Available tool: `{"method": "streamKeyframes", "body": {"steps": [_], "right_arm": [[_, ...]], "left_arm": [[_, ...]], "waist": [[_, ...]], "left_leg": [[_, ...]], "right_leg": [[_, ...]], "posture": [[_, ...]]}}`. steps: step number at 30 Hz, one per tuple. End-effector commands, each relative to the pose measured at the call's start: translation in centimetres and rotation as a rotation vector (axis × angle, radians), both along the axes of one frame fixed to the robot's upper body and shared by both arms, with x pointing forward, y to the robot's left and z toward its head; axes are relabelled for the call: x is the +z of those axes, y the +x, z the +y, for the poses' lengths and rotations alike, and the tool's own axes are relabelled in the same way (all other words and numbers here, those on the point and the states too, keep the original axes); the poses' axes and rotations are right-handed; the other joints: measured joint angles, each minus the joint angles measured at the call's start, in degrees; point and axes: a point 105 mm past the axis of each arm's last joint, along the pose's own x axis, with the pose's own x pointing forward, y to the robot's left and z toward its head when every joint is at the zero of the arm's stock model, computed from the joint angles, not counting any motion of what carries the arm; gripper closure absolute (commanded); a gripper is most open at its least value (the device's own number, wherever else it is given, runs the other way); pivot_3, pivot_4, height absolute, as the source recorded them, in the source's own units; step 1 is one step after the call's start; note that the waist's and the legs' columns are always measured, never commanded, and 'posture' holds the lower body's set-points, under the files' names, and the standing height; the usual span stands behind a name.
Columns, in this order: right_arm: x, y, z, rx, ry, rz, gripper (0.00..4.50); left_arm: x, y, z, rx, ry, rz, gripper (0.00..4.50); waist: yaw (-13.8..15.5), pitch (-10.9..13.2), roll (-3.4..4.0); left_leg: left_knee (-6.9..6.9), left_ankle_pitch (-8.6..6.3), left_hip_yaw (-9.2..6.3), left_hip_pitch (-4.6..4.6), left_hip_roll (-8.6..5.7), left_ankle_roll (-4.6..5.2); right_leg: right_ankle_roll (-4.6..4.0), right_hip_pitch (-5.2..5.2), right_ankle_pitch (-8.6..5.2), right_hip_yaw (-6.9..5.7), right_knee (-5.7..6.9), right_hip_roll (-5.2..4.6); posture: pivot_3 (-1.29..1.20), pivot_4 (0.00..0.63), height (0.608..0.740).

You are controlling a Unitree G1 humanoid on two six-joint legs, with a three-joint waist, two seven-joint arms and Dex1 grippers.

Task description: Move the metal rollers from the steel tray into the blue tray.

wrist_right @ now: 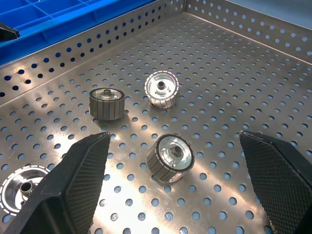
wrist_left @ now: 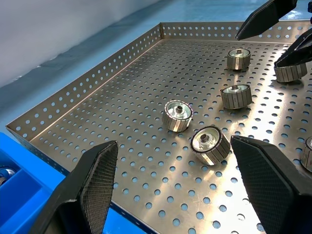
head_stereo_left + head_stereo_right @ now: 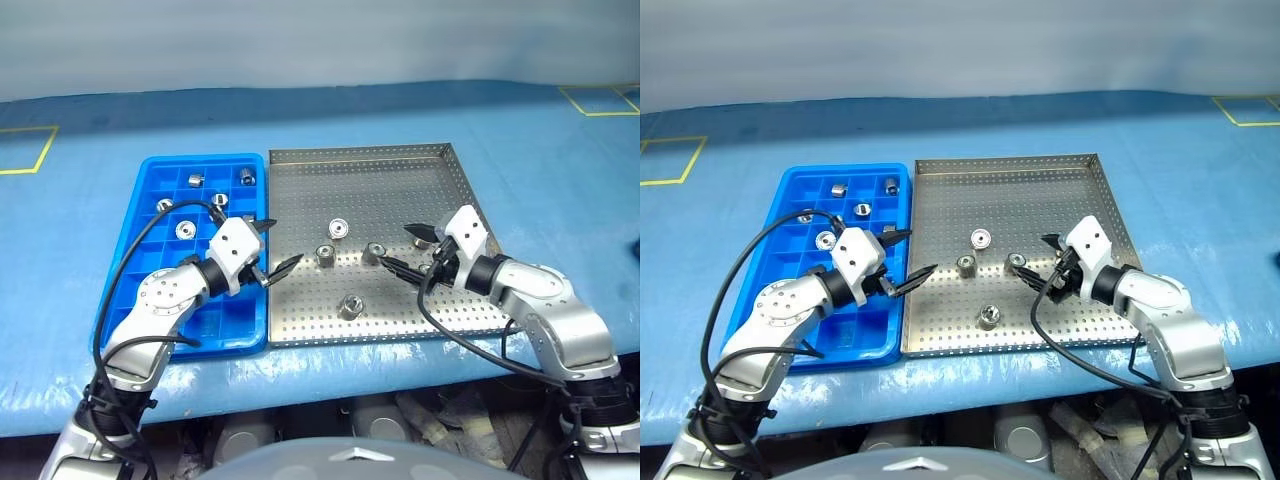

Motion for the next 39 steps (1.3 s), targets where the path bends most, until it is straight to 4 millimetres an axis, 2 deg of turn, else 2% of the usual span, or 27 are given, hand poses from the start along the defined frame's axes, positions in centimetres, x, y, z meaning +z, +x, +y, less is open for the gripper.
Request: {"method": "streamKeyframes", "body": {"steps": [1, 17, 26, 39], "right_arm": [[1.0, 0.1, 0.3, 0.011, 0.000, -0.048, 0.04], [0.8, 0.3, 0.0, -0.003, -0.004, -0.067, 0.04], [0.8, 0.2, 0.0, -0.016, -0.006, -0.085, 0.04], [0.8, -0.1, -0.3, -0.034, -0.009, -0.102, 0.04]], "left_arm": [[1.1, -0.1, -0.5, -0.015, -0.014, -0.048, 0.47], [1.4, 0.4, -1.6, -0.041, -0.023, -0.047, 0.47], [-0.6, 1.3, -3.6, -0.059, 0.058, 0.044, 0.47], [-2.0, 3.5, -5.6, -0.033, 0.183, 0.110, 0.47]], "waist": [[0.0, 0.0, 0.00], [0.0, 0.0, 0.00], [-0.2, 0.0, 0.00], [-1.8, 0.0, 0.00]], "left_leg": [[0.00, 0.00, 0.00, 0.00, 0.00, 0.00], [0.02, 0.00, 0.00, 0.00, -0.01, 0.00], [0.05, 0.00, 0.02, 0.00, -0.04, 0.01], [0.10, -0.01, 0.03, 0.00, -0.05, 0.02]], "right_leg": [[0.00, 0.00, 0.00, 0.00, 0.00, 0.00], [0.01, 0.01, 0.00, 0.00, 0.01, 0.00], [0.05, 0.02, 0.03, -0.02, 0.03, 0.04], [0.09, 0.03, 0.06, 0.01, 0.05, 0.06]], "posture": [[-0.23, 0.150, 0.740], [-0.24, 0.150, 0.740], [-0.26, 0.150, 0.740], [-0.28, 0.150, 0.740]]}}
